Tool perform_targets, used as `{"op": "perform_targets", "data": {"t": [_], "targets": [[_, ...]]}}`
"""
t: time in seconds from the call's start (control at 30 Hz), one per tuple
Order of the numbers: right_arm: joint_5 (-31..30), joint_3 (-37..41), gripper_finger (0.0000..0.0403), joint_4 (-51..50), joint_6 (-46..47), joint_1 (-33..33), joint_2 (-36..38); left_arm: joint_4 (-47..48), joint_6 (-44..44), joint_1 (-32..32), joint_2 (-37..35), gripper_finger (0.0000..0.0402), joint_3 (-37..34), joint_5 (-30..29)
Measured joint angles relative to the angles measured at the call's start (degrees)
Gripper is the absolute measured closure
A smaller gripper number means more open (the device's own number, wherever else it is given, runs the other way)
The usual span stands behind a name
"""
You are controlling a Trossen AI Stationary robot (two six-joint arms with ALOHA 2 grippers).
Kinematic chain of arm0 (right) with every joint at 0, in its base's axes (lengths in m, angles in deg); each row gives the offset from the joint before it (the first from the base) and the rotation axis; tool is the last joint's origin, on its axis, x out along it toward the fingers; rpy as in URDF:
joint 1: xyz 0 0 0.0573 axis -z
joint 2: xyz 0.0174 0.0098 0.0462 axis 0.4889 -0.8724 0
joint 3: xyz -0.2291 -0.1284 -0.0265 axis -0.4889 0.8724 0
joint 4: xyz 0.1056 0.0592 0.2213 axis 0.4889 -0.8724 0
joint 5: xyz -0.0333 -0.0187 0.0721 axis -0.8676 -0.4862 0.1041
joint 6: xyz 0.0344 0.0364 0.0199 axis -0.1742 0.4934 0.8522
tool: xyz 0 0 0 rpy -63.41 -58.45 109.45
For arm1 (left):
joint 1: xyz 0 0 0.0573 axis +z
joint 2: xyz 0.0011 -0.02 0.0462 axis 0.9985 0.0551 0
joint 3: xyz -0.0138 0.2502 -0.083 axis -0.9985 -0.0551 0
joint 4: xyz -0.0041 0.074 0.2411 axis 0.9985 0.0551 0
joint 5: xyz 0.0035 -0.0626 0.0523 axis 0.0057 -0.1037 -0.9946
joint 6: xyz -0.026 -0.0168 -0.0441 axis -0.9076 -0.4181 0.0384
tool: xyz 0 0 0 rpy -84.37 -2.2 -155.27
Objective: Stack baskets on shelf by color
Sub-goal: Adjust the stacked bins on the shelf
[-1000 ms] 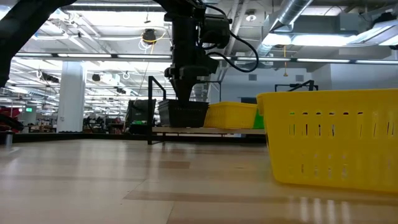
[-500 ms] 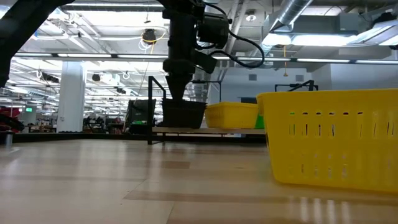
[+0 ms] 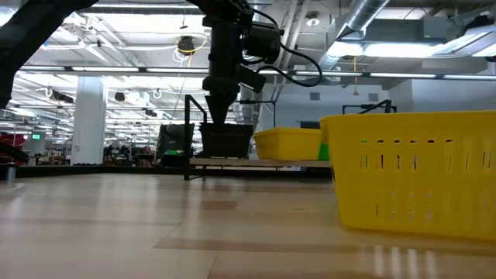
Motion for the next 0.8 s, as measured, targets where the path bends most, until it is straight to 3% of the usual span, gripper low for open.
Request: {"op": "perform_targets", "data": {"t": [0.33,0.8], "targets": [[0.0,0.0,0.0395,0.0,0.0,0.0,0.0,-0.1,-0.3,0.6,0.0,0.0391,0.7,0.6],[0.0,0.0,0.0395,0.0,0.0,0.0,0.0,-0.4,-0.3,0.6,0.0,0.0279,0.7,-1.7]]}}
